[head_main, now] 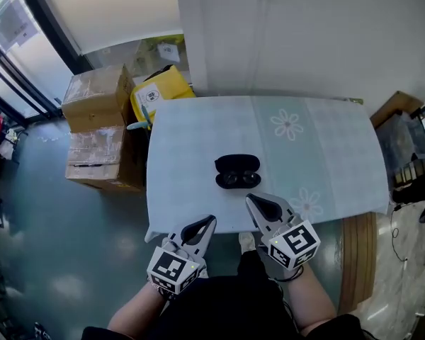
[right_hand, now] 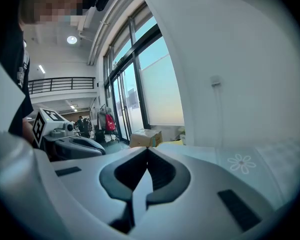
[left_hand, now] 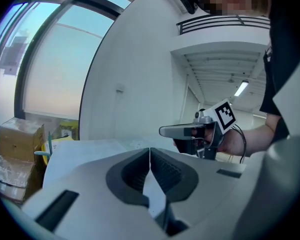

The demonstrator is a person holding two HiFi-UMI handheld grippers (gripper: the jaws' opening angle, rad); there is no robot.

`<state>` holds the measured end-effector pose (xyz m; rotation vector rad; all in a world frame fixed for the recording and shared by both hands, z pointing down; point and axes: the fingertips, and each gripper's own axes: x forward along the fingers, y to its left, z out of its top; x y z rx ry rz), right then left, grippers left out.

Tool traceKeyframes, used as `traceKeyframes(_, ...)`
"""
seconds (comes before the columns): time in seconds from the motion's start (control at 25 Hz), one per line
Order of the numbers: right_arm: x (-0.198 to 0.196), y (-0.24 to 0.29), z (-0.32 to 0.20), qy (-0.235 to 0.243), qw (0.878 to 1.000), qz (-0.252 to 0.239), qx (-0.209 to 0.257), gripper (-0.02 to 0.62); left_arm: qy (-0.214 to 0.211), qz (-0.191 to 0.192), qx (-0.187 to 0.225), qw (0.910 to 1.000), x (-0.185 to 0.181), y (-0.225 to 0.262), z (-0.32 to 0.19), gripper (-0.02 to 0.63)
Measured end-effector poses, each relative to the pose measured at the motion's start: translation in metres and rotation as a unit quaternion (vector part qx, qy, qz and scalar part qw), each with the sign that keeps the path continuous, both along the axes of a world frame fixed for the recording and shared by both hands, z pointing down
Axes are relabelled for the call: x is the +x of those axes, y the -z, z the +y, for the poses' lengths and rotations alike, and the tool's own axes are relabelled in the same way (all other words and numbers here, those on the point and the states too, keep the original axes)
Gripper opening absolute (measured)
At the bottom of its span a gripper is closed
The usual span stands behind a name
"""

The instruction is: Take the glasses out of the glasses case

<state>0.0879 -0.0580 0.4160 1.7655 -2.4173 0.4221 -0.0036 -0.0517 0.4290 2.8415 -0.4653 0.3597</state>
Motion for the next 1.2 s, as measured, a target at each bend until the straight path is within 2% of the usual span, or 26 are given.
traceKeyframes(0.36,0.048,-0.044,-0.041,0.062,0.997,0.027,-0.037,0.023,0.02,-0.022,-0.019,0.9994,0.052,-0.027,-0.014,0.031)
traceKeyframes(0.68,0.07,-0.096,-0.068,0.139,0.985,0.051,-0.092,0.023,0.055,-0.043,-0.04,0.9967,0.08,-0.051,-0.019,0.031)
traceKeyframes(1.0,0.072,-0.145,-0.088,0.221,0.96,0.087,-0.148,0.025,0.105,-0.045,-0.055,0.9919,0.09,-0.064,-0.03,0.031)
traceKeyframes(1.2,0.063,-0.169,-0.094,0.277,0.935,0.122,-0.185,0.026,0.133,-0.045,-0.064,0.988,0.089,-0.068,-0.035,0.031)
